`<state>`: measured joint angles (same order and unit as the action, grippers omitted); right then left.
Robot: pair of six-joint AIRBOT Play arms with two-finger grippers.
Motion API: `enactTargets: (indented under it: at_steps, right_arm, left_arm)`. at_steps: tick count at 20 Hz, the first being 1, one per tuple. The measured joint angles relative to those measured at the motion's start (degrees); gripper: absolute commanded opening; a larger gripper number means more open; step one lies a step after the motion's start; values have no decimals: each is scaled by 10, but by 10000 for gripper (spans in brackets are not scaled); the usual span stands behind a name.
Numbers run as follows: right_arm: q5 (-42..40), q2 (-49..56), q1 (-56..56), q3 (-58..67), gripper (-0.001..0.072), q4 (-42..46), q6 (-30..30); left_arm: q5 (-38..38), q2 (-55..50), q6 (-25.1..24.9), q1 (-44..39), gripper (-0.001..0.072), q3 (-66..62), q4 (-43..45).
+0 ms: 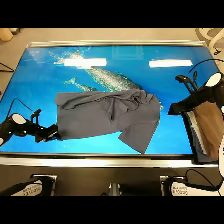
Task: Fold the shirts.
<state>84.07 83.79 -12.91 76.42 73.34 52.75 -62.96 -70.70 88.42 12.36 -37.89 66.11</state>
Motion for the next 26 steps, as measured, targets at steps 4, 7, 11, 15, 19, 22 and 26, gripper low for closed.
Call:
enactTargets:
  at_steps: [4, 7, 11, 15, 19, 22, 26]
  right_arm:
    - [-31, 3, -1, -59, 491, -27, 9]
    - [-59, 16, -1, -94, 489, -49, 10]
    - [-81, 48, -1, -117, 403, -81, 10]
    - [-111, 75, -1, -124, 393, -121, 10]
    - [-118, 93, -1, -125, 258, -145, 17]
    - [-109, 99, -1, -126, 22, -147, 21]
    - [-97, 78, -1, -106, 21, -158, 2]
  left_arm:
    - [7, 5, 1, 0, 22, 0, -2]
    - [9, 21, 0, 0, 22, 0, -5]
    - [8, 41, -4, 0, 22, 0, -5]
    - [6, 59, -6, 0, 22, 0, -6]
    - [0, 72, -6, 0, 22, 0, -7]
    - [-1, 80, -6, 0, 22, 0, -8]
    - [-5, 108, -6, 0, 21, -37, -8]
